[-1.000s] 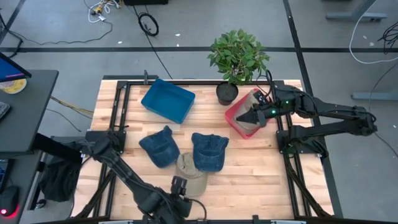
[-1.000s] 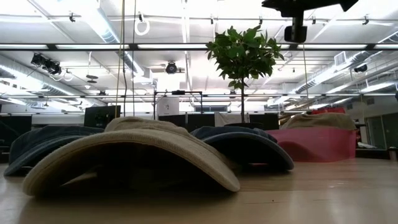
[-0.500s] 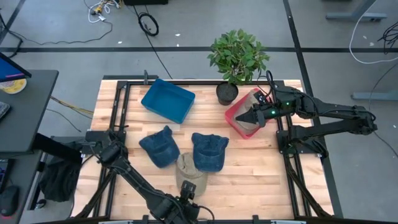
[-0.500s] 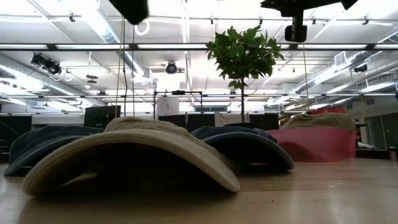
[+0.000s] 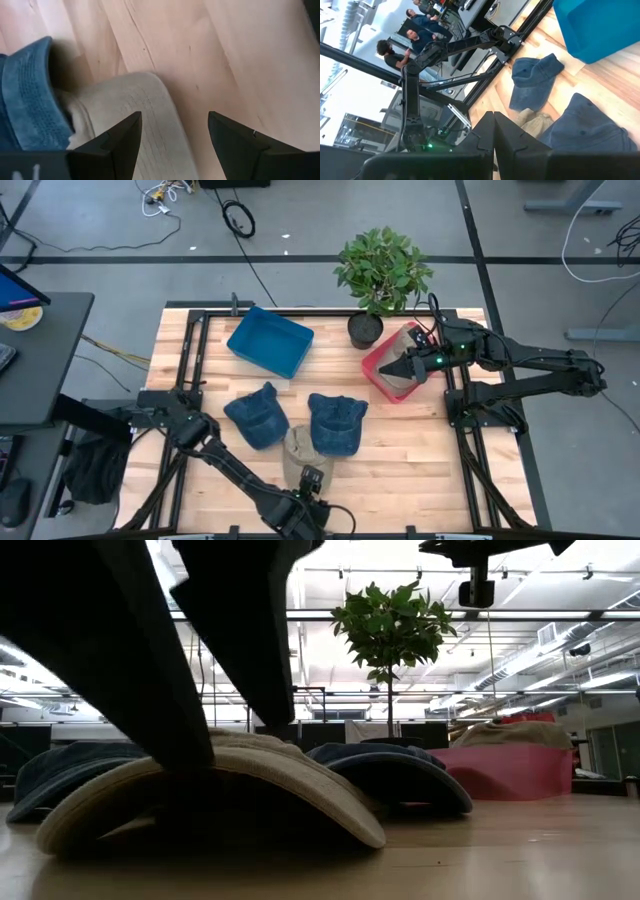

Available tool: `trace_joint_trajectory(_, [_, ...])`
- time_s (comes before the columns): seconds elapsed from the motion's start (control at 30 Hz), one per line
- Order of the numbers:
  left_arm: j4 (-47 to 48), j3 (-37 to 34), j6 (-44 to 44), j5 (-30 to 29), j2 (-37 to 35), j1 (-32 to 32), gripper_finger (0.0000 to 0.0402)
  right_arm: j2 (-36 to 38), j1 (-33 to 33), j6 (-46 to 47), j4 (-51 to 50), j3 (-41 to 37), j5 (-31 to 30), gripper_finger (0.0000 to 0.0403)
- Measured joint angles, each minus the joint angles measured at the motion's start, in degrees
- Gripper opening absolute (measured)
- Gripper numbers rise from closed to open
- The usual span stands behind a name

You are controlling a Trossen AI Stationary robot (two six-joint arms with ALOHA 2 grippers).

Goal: Pick & Place hat
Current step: Put the brown cap into the red bin

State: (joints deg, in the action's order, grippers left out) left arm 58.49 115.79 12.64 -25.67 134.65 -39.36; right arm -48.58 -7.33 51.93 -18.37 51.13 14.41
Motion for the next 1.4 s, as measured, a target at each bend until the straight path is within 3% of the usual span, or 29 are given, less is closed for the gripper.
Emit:
trace_joint_trajectory(0.53, [-0.35,0.00,1.29,-1.97,2.21,1.30,0.0225,0.00,1.21,0.01,-0.15,0.00,0.13,0.0007])
trace_joint_trajectory(0.73, [-0.08,0.01,1.06,-1.56,2.21,1.71,0.0156,0.00,1.20,0.10,-0.15,0.00,0.04,0.0007])
trace_joint_trajectory(0.87, [2.11,0.04,0.54,-0.44,2.17,1.60,0.0046,0.00,1.20,0.26,-0.15,0.00,0.04,0.0007])
trace_joint_trajectory(0.93, [4.25,0.02,0.03,0.74,2.05,1.63,0.0014,0.00,1.20,0.86,-0.15,0.00,0.02,0.0007])
trace_joint_trajectory(1.13, [14.07,3.04,0.53,0.12,1.46,-0.02,0.0003,0.00,1.20,1.63,0.23,0.00,0.01,0.0007])
trace_joint_trajectory(1.4, [22.82,11.86,4.04,-6.70,-1.99,-4.40,0.0001,0.02,1.20,1.61,3.70,0.02,0.01,0.0007])
